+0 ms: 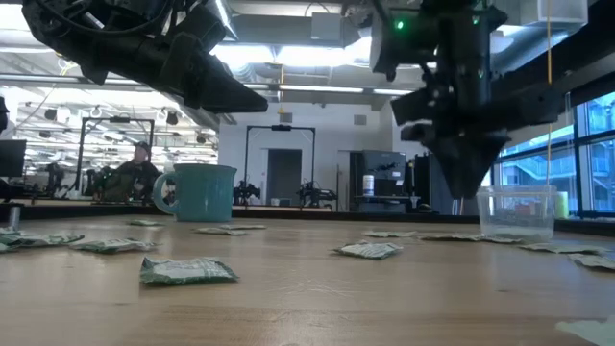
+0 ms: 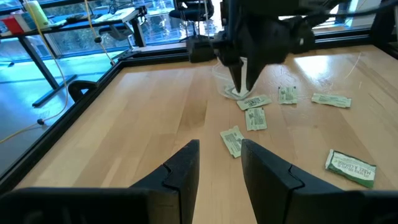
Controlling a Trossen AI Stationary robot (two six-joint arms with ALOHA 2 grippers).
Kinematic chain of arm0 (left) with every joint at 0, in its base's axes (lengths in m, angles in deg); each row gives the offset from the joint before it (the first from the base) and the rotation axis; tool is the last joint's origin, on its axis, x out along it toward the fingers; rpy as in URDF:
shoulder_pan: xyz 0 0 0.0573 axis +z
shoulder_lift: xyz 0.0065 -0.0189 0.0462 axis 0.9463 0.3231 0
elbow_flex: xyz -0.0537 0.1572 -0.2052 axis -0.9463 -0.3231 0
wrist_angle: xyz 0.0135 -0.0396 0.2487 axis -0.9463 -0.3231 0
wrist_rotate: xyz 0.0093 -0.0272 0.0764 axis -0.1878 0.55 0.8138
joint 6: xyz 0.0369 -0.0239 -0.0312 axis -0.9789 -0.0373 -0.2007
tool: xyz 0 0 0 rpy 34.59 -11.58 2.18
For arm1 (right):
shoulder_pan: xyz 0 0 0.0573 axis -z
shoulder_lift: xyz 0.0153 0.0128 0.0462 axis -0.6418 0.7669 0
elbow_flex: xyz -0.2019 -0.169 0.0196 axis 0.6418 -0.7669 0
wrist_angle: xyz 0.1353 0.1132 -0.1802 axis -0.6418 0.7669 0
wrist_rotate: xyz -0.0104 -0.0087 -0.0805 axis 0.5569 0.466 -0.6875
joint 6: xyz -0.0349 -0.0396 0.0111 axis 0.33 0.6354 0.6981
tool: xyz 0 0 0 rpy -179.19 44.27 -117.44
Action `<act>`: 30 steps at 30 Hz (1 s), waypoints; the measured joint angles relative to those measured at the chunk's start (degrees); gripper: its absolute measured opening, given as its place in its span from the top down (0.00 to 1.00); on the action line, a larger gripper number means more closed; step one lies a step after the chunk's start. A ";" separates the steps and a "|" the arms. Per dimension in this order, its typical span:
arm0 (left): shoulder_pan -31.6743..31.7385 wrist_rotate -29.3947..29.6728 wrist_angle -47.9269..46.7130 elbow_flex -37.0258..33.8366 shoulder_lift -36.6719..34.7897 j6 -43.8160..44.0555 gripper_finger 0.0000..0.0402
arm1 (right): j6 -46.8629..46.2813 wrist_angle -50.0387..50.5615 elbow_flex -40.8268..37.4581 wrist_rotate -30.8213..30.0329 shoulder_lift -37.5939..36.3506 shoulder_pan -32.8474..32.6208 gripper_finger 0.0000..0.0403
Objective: Pick and place Stevia / Truvia into bins
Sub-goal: Put the stevia packet into the transparent bin
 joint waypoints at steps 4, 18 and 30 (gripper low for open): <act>-0.01 0.00 0.00 0.00 0.00 0.00 0.72 | 0.10 0.08 0.00 0.05 2.21 0.00 0.79; 0.00 0.00 -0.02 0.00 0.00 0.02 0.72 | 0.11 -0.10 0.00 0.20 3.86 -0.02 0.79; 0.00 0.00 -0.02 0.00 0.00 0.00 0.72 | 0.13 -0.14 0.00 0.20 3.86 -0.02 0.79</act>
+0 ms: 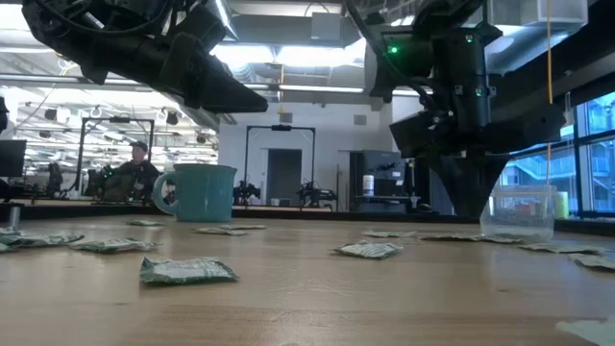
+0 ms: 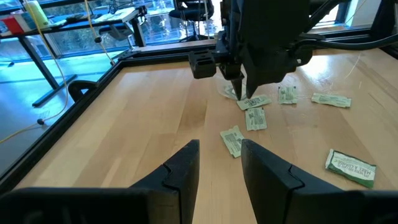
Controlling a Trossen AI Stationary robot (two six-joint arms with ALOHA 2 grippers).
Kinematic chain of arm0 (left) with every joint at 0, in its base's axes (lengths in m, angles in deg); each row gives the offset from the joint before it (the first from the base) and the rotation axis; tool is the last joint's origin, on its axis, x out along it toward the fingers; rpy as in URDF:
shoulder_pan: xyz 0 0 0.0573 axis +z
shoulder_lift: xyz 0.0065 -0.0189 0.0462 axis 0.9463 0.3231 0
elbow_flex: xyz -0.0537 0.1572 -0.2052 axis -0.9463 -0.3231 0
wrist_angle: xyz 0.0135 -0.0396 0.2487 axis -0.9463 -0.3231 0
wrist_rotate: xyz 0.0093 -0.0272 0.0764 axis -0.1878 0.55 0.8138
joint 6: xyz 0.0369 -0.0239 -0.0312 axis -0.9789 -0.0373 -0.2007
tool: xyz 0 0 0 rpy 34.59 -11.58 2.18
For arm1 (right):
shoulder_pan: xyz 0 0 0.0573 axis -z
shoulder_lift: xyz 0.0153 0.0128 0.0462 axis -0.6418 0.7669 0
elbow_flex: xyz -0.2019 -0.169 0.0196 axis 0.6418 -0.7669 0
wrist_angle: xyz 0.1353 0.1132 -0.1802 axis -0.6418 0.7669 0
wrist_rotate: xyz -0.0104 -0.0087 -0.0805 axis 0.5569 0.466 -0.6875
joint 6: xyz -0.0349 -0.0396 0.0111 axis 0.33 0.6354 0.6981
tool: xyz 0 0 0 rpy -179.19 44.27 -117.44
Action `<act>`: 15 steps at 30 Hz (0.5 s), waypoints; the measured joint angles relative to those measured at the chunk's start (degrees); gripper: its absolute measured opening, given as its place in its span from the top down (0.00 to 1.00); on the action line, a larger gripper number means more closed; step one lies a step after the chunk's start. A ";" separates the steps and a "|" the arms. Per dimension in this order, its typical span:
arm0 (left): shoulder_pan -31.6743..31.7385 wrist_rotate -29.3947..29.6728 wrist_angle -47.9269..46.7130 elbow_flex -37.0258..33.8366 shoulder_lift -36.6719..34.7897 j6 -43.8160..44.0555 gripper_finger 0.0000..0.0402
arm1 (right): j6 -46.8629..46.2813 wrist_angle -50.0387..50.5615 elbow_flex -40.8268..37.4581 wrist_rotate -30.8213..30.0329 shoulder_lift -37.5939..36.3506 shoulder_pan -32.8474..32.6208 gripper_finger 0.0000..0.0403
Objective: Pick and place Stevia / Truvia into bins
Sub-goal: Put the stevia packet into the transparent bin
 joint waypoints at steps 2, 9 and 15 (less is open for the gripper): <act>-0.01 0.00 0.00 0.00 0.00 0.00 0.72 | 0.00 -0.02 0.00 0.00 0.00 -0.18 0.79; -0.01 0.00 0.00 0.00 0.00 0.00 0.72 | 0.20 -0.97 0.00 0.02 0.00 -1.57 0.79; -0.02 0.00 0.00 0.00 0.00 0.00 0.72 | 0.15 -2.44 0.00 -0.13 0.00 -1.53 0.79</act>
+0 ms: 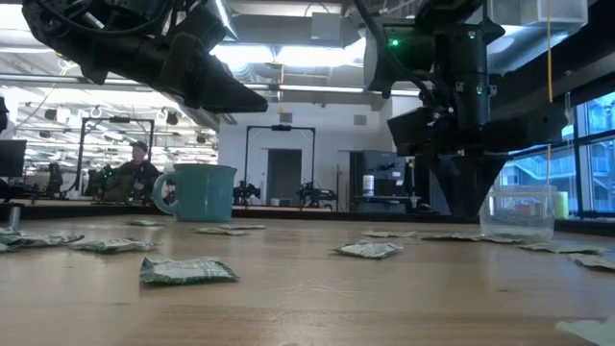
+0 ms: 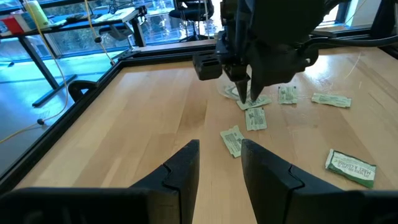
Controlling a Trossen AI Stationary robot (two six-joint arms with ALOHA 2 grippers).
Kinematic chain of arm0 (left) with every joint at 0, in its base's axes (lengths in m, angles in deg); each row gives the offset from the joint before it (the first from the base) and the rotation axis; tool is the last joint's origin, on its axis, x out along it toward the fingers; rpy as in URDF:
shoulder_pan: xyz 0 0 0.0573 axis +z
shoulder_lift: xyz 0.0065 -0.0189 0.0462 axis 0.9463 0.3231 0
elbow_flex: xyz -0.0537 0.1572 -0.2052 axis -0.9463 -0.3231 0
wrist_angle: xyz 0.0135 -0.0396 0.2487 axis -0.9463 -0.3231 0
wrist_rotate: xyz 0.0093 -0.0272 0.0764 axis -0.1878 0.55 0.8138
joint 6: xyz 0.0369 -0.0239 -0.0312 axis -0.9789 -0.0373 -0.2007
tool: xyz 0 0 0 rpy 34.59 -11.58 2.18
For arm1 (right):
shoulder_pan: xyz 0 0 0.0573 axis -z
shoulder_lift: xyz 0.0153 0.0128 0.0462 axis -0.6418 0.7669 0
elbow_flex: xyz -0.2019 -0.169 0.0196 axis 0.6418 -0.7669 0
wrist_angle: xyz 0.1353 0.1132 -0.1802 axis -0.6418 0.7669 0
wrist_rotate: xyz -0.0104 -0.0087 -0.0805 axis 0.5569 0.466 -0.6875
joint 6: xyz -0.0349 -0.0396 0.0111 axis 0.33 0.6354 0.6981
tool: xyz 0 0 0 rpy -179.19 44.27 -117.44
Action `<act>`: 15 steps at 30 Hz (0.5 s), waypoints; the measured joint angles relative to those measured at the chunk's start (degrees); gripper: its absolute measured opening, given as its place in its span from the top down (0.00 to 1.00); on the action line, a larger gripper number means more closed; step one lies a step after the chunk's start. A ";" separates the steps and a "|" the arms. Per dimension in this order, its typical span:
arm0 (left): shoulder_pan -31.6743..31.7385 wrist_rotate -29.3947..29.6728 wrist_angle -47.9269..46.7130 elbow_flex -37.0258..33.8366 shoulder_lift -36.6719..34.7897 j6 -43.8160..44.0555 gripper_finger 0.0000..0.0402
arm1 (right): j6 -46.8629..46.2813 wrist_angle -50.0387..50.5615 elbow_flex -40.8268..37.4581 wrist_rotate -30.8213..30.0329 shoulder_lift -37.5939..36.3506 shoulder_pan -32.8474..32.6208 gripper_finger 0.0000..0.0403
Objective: Pick and place Stevia / Truvia into bins
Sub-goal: Put the stevia packet into the transparent bin
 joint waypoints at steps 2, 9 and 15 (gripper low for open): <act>0.00 0.00 0.00 0.00 0.00 0.00 0.72 | 0.00 -0.12 0.00 0.00 0.00 -0.01 0.79; 0.00 0.00 -0.02 0.00 0.00 0.02 0.72 | -0.02 0.50 0.02 -0.02 2.27 -0.02 0.79; 0.02 0.00 -0.28 0.00 0.00 0.00 0.72 | 0.93 1.96 0.35 -0.31 6.07 -0.02 0.79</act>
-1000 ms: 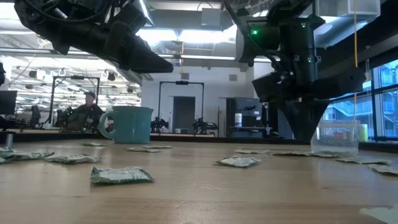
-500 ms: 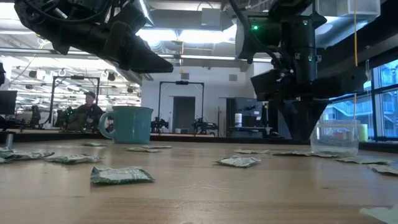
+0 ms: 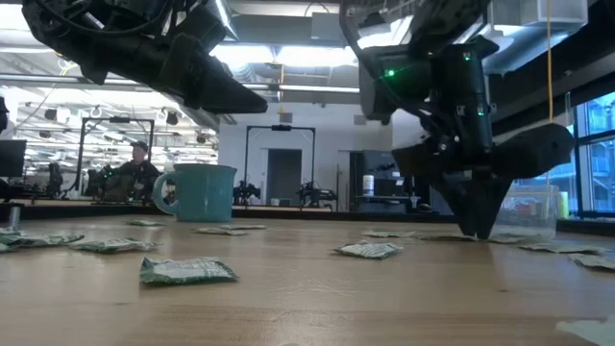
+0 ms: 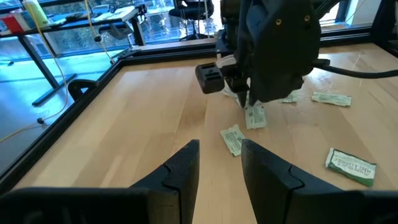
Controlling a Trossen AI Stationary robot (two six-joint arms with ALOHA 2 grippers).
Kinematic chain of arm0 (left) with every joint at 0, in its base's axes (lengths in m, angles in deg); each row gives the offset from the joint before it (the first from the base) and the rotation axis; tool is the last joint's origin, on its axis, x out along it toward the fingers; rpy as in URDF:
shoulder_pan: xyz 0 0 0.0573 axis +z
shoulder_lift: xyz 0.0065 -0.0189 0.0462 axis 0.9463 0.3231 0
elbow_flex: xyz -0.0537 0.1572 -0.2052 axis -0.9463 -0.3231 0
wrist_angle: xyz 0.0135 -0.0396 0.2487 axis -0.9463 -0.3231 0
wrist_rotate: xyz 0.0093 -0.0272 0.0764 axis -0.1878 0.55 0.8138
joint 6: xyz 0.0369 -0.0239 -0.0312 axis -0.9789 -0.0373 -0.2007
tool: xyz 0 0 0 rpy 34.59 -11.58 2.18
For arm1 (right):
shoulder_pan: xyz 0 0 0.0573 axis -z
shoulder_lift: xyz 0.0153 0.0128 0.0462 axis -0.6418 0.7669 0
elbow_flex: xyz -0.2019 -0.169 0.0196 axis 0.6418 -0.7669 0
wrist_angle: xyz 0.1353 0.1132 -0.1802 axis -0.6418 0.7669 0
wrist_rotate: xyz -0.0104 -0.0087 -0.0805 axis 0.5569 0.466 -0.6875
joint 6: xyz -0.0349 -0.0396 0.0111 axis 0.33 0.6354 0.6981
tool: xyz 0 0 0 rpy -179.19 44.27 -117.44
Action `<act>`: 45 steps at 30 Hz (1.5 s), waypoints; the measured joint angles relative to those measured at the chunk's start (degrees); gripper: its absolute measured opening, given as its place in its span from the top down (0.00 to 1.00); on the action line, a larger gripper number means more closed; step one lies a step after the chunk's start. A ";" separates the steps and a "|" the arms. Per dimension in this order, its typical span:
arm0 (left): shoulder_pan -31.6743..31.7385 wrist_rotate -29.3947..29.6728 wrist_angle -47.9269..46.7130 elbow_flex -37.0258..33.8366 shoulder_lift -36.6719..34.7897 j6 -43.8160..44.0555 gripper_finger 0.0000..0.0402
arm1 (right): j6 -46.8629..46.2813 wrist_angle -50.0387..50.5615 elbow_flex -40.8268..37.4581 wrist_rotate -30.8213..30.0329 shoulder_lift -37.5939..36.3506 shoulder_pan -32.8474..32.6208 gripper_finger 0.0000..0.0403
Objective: Pick and place Stevia / Truvia into bins
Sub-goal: Put the stevia packet into the transparent bin
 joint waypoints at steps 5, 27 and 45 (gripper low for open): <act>-0.01 0.00 -0.07 0.00 0.00 0.00 0.72 | 0.23 -0.04 -0.04 -0.04 0.59 0.00 0.79; -0.01 0.00 -0.15 0.00 0.00 0.01 0.72 | -2.77 3.14 5.15 -1.34 1.52 0.03 0.99; -0.02 -0.02 -0.62 0.00 0.00 0.02 0.72 | -7.70 17.87 14.13 -10.68 -5.82 -1.42 1.00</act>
